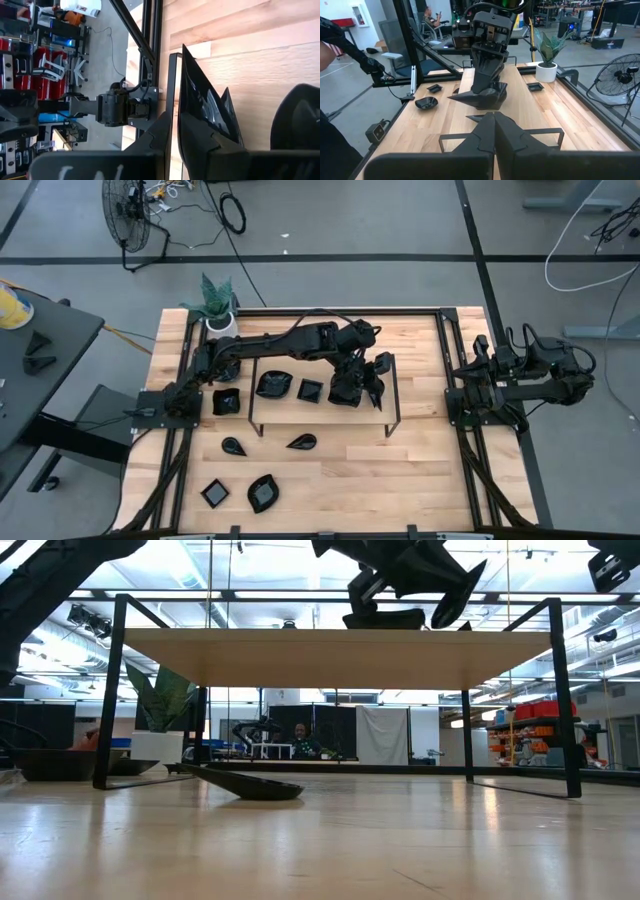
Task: Pick & Place Mini shaped plates
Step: Stack the drop shaped plate on top of the drop shaped plate on the shelf
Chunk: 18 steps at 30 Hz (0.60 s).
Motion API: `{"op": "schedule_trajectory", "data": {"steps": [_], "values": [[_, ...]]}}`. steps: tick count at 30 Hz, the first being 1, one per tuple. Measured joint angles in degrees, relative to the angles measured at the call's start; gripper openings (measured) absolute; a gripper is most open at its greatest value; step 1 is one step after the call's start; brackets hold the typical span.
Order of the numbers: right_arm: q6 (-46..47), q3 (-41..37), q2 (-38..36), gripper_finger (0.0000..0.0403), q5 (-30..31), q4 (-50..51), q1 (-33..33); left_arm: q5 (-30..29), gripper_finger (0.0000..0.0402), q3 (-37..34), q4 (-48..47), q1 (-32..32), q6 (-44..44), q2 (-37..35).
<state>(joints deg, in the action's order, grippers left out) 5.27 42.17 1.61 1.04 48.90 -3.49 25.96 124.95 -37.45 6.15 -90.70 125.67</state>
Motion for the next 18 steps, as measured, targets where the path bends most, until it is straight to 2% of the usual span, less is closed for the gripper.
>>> {"op": "schedule_trajectory", "data": {"steps": [10,18], "values": [[0.0,0.0,0.0,0.0005,0.0,0.0,0.0,0.0,0.0051,0.0,0.0,0.0,0.0,0.0],[0.0,0.0,0.0,0.0005,0.0,0.0,0.0,-0.3,0.009,0.0,0.0,0.0,0.3,0.0]]}}
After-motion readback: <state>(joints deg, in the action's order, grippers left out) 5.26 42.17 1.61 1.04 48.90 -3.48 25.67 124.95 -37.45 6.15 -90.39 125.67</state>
